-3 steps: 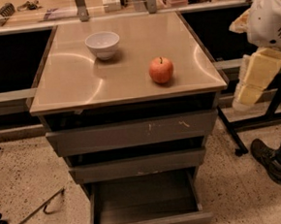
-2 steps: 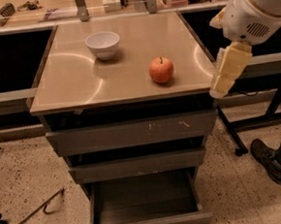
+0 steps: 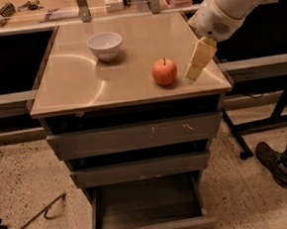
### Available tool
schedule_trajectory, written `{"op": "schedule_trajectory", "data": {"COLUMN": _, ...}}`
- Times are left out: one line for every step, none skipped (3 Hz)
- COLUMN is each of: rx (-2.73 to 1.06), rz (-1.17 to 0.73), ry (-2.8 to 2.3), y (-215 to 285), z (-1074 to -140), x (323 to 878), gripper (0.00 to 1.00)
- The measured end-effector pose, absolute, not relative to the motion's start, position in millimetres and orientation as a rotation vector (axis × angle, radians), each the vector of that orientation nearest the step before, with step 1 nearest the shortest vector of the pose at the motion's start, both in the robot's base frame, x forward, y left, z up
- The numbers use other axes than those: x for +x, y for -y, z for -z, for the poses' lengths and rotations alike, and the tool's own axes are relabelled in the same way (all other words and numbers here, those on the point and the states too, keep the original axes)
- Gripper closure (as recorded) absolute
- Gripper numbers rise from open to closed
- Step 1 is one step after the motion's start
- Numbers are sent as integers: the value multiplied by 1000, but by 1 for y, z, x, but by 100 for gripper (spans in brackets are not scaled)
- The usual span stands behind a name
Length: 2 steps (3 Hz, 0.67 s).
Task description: Place apple into bottom drawer
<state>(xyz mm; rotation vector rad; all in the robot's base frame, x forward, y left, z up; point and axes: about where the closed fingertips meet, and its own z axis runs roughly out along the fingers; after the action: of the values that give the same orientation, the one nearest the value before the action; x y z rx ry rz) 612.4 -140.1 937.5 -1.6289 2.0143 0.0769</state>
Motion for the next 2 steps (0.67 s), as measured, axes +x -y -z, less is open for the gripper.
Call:
{"op": "schedule_trajectory", "data": {"rx": -1580, "rz": -143, "ry": -1984, "y": 129, "z": -921, "x": 645, "gripper": 0}}
{"op": "schedule_trajectory", "data": {"rx": -1544, "rz": -188, "ry": -1948, "y": 118, "z": -909, "x": 671, "gripper": 0}}
